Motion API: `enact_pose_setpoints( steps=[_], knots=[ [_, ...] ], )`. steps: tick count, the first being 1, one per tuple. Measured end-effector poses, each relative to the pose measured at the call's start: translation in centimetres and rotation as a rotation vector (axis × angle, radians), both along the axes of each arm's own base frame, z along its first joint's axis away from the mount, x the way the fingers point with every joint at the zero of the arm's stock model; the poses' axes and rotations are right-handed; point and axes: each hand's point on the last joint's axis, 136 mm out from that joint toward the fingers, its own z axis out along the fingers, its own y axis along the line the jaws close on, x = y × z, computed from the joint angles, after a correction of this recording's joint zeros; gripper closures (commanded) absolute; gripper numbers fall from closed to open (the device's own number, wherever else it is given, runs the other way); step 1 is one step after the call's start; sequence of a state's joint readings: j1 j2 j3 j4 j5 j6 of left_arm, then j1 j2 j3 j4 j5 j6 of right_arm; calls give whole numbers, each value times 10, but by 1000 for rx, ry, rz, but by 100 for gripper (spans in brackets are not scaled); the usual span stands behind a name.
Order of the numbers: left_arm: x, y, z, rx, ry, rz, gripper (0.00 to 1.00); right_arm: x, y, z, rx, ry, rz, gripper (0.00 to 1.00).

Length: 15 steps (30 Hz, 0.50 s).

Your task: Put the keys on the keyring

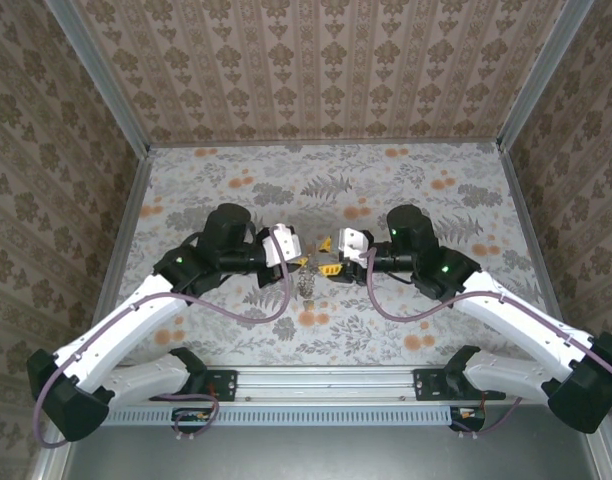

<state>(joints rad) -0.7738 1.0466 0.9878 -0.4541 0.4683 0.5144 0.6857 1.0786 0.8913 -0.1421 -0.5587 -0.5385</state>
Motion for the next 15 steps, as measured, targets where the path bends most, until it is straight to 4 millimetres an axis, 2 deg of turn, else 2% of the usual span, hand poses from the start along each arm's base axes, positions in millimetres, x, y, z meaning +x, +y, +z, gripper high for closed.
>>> enact_pose_setpoints(
  steps=[8, 11, 15],
  knots=[
    [-4, -10, -21, 99, 21, -31, 100, 1, 2, -25, -102, 6, -13, 63],
    [-5, -11, -24, 111, 28, -39, 100, 3, 3, -24, -102, -11, -24, 70],
    [-5, -14, -22, 115, 27, -47, 100, 8, 5, -19, -90, -39, -43, 71]
  ],
)
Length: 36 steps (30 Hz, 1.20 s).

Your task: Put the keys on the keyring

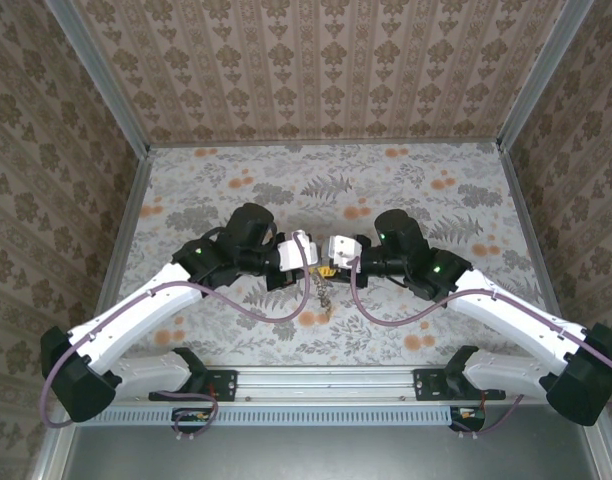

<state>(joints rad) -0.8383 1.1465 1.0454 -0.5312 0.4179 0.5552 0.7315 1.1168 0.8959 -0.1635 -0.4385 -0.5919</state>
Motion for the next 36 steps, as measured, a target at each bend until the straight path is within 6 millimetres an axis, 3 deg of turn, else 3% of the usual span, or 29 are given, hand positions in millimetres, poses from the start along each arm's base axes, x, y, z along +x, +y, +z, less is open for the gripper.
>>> enact_pose_setpoints(
  steps=[7, 11, 13, 16, 22, 26, 28, 31, 36],
  knots=[
    [0, 1, 1, 4, -3, -2, 100, 4, 1, -7, -17, 7, -8, 76],
    [1, 1, 0, 8, -14, -4, 100, 4, 2, -8, -18, 9, -6, 94],
    [3, 2, 0, 13, -22, 1, 100, 3, 2, -9, -20, 18, -4, 93],
    [3, 2, 0, 12, -23, 1, 100, 3, 2, -9, -18, 22, -4, 81],
    [3, 2, 1, 7, -25, -1, 100, 1, 3, -9, -3, 44, 1, 86],
    [0, 1, 4, -13, -26, -13, 100, -1, 2, -11, 11, 77, 4, 81],
    [-2, 1, 6, -23, -21, -21, 100, -1, 2, -14, 10, 86, 5, 85],
    [-2, 2, 9, -33, -19, -24, 100, -2, 2, -15, 12, 94, 7, 100],
    [-2, 3, 9, -36, -17, -25, 99, -3, 2, -13, 26, 108, 9, 100]
  ],
)
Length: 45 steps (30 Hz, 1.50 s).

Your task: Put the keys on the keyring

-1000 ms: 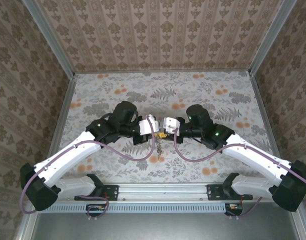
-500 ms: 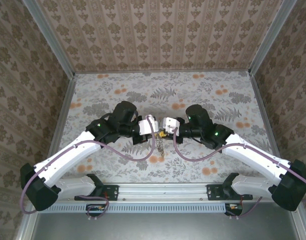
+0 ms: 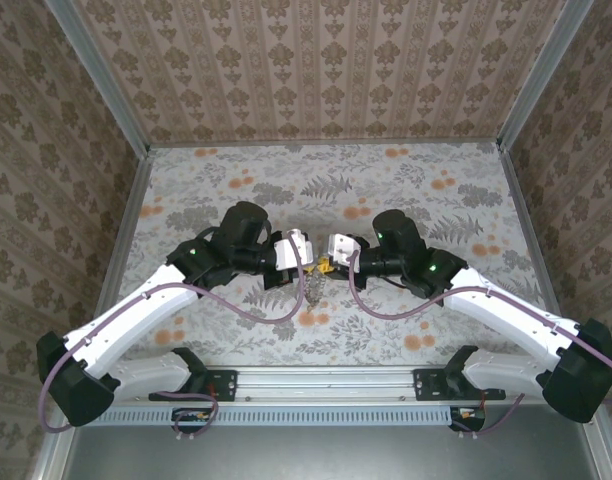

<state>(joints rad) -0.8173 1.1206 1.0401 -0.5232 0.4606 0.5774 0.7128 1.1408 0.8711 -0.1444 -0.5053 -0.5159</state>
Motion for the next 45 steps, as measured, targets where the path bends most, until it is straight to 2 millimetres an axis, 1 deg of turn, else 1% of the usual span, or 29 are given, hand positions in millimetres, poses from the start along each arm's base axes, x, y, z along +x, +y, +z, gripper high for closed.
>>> enact_pose_setpoints(
  steps=[3, 5, 6, 10, 14, 16, 17, 19, 23, 24, 25, 30, 31, 32, 34, 35, 37, 41, 45],
  knots=[
    [0, 0, 0, -1, -2, -1, 83, 0, 0, 0, 27, 12, -2, 100],
    [1, 0, 2, -15, -8, 4, 81, 1, -1, 2, 67, 22, -12, 100],
    [0, 0, 3, -24, -14, 5, 77, 2, -2, 2, 97, 32, -22, 100],
    [0, 2, 8, -65, -35, 15, 76, 7, -5, 3, 213, 77, -67, 100],
    [2, 0, 15, -99, -47, 18, 75, 7, -3, 11, 317, 94, -71, 100],
    [3, 0, 16, -106, -51, 19, 76, 5, -2, 15, 355, 93, -61, 100],
    [3, -1, 17, -108, -51, 18, 77, 4, -2, 18, 369, 90, -56, 100],
    [3, -1, 18, -114, -47, 16, 84, 3, -1, 24, 393, 75, -44, 100],
    [3, -1, 18, -117, -35, 18, 86, -3, 2, 26, 388, 49, -11, 100],
    [1, 0, 17, -115, -27, 15, 95, -5, 3, 25, 380, 39, -4, 100],
    [0, 0, 16, -112, -15, 14, 100, -6, 3, 23, 371, 29, 1, 100],
    [-3, 2, 12, -99, 13, 17, 100, -7, 4, 18, 339, -7, 9, 100],
    [-3, 2, 11, -96, 18, 17, 100, -8, 4, 17, 329, -15, 13, 98],
    [-4, 2, 10, -94, 21, 16, 100, -8, 4, 16, 321, -22, 15, 92],
    [-4, 2, 9, -88, 28, 14, 100, -9, 3, 14, 299, -38, 15, 74],
    [-3, 2, 9, -87, 26, 17, 100, -11, 3, 14, 290, -50, 20, 70],
    [0, 2, 9, -81, 26, 34, 100, -13, 1, 13, 271, -68, 20, 67],
    [6, 2, 9, -46, 31, 63, 100, -13, -2, 14, 220, -97, 16, 66],
    [8, 1, 2, -15, 35, 75, 100, -12, -3, 18, 170, -118, 21, 65]
  ],
)
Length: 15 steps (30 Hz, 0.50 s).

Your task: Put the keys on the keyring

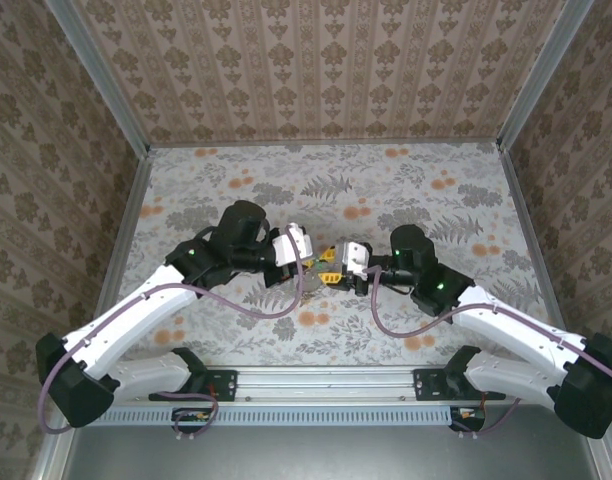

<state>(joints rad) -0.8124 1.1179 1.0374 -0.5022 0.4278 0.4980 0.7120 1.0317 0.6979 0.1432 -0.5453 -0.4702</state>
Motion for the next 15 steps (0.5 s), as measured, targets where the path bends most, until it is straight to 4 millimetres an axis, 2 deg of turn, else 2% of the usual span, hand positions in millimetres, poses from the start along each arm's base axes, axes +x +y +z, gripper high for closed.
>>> enact_pose_setpoints(
  steps=[6, 12, 15],
  knots=[
    [0, 1, -8, 29, 15, 6, 100, 3, 2, 4, -48, -1, 4, 69],
    [-1, 1, -8, 30, 16, 6, 100, 8, 4, -15, -106, 49, -7, 70],
    [-1, 1, -8, 30, 16, 5, 100, 10, 3, -23, -128, 66, -20, 82]
  ],
)
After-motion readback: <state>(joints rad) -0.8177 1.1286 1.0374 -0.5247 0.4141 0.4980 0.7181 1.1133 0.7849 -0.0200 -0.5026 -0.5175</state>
